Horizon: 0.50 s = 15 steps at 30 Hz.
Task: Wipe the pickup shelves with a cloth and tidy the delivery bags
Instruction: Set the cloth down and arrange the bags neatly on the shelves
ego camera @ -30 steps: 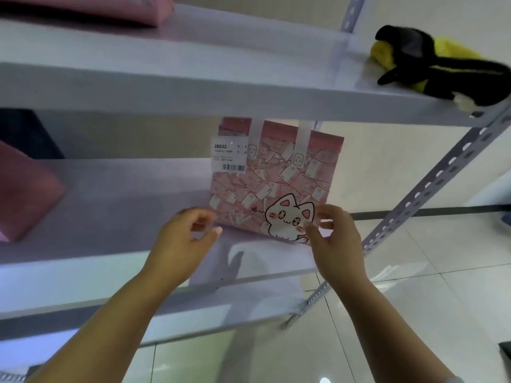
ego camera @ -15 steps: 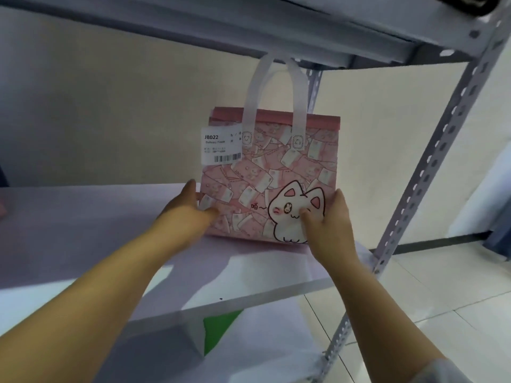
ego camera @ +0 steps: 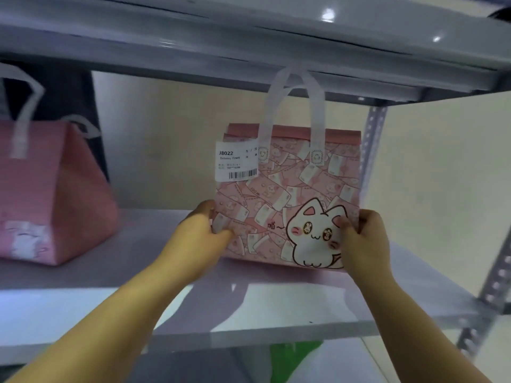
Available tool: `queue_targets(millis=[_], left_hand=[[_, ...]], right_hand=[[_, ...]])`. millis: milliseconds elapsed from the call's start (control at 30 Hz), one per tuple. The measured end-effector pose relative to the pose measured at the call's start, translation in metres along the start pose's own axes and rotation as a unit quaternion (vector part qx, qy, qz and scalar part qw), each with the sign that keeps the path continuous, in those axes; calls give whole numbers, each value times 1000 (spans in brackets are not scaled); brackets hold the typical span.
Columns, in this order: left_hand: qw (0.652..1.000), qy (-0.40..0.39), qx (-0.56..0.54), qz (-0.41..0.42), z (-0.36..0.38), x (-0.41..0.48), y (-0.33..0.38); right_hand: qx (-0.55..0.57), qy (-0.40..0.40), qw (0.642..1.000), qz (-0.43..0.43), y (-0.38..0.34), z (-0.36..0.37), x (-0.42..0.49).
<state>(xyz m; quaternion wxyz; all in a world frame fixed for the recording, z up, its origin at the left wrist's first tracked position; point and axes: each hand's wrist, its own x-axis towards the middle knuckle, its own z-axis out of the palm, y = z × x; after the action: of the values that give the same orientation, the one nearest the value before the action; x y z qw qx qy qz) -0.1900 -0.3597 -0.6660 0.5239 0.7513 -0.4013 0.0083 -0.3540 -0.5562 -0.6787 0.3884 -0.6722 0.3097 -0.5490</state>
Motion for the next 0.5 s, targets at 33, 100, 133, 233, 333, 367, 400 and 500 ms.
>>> queue_targets(millis=[33, 100, 133, 233, 333, 367, 400, 500], left_hand=[[1000, 13, 8, 2, -11, -2, -6], [999, 35, 24, 5, -31, -8, -18], [999, 37, 32, 9, -38, -12, -22], [993, 43, 106, 27, -67, -27, -34], [978, 99, 180, 30, -96, -40, -45], [974, 124, 190, 25, -105, -43, -49], [970, 146, 196, 16, -114, -45, -53], [958, 187, 216, -17, -136, -46, -71]], right_hand=[[17, -8, 1000, 4, -2, 12, -4], [35, -33, 999, 13, -5, 34, -12], [42, -41, 998, 18, -6, 42, -15], [67, -55, 996, 32, -12, 69, -26], [79, -73, 994, 26, -22, 93, -35], [80, -77, 994, 23, -26, 99, -39], [84, -83, 993, 24, -28, 106, -41], [96, -94, 991, 26, -32, 128, -51]])
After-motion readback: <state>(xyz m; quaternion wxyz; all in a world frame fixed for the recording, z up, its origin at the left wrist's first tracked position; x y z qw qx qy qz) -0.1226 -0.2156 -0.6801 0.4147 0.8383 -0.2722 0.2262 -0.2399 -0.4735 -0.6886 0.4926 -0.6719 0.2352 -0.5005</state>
